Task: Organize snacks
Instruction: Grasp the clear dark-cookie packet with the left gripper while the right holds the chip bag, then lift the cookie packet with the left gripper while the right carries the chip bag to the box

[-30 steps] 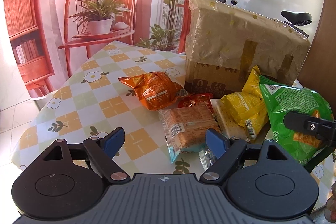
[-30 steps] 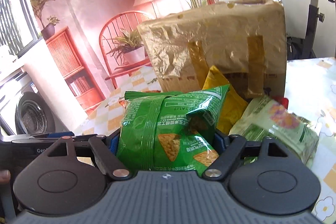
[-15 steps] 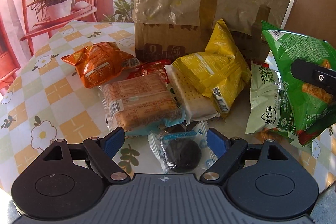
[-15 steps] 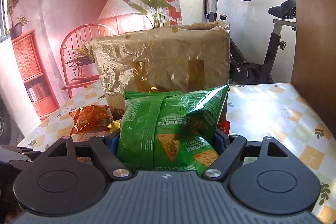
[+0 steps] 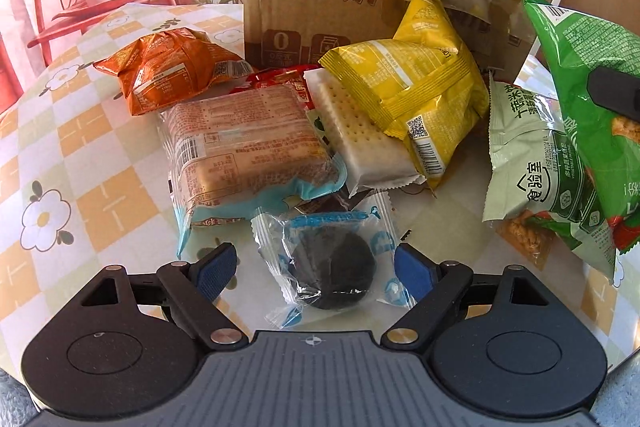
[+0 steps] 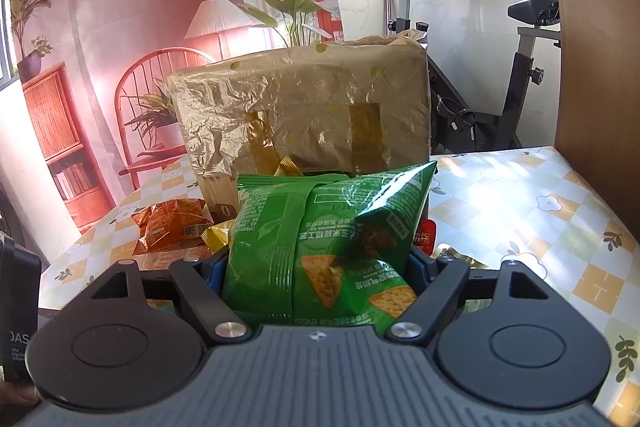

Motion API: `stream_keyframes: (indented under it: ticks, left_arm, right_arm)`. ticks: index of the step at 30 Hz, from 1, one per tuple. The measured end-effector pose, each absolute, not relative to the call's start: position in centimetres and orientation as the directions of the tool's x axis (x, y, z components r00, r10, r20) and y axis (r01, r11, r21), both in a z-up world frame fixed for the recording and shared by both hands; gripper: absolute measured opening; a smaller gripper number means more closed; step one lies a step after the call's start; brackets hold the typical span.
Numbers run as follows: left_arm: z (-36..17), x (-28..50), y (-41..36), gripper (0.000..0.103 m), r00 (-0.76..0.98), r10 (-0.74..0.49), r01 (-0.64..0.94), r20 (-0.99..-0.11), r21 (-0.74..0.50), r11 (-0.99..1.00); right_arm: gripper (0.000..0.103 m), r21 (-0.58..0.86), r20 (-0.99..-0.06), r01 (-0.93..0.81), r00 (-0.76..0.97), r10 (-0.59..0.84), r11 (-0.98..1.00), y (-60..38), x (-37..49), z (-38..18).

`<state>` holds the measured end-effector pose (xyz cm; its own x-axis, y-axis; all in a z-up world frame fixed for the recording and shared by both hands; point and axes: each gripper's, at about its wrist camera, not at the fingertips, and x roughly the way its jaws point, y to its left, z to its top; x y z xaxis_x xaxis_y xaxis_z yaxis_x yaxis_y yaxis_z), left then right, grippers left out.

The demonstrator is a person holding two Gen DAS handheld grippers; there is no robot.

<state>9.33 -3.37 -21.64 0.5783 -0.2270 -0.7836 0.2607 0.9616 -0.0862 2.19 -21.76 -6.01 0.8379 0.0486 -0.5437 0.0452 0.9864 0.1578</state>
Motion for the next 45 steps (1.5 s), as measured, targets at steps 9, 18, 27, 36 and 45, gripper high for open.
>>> stream_keyframes:
  ticks: [9, 18, 27, 36, 45]
  left_arm:
    - [-22.1, 8.7, -3.8, 0.077, 0.617, -0.198, 0.254, -0.762, -0.045, 0.966]
    - [-21.2, 7.9, -2.9, 0.056, 0.635, -0.219, 0.242, -0.741, -0.078, 0.967]
    - [-20.5, 7.7, -2.7, 0.05, 0.657, -0.216, 0.245, -0.722, -0.067, 0.967]
    - [-18.9, 8.6, -0.5, 0.061, 0.666, -0.223, 0.233, -0.712, -0.085, 0.969]
    - [-16.8, 8.0, 1.9, 0.061, 0.672, -0.233, 0.329, -0.703, 0.003, 0.944]
  right_arm:
    - [0.081, 0.167, -0.554, 0.054, 0.831, 0.049, 0.984, -21.6, 2.2, -6.2]
    - [0.081, 0.171, -0.549, 0.049, 0.834, 0.054, 0.984, -21.6, 1.9, -6.0]
    - [0.081, 0.172, -0.548, 0.052, 0.835, 0.051, 0.984, -21.6, 1.6, -6.0]
    - [0.081, 0.167, -0.538, 0.045, 0.841, 0.053, 0.985, -21.6, 1.4, -5.5]
    - [0.081, 0.176, -0.542, 0.041, 0.838, 0.062, 0.984, -21.5, 1.1, -5.4]
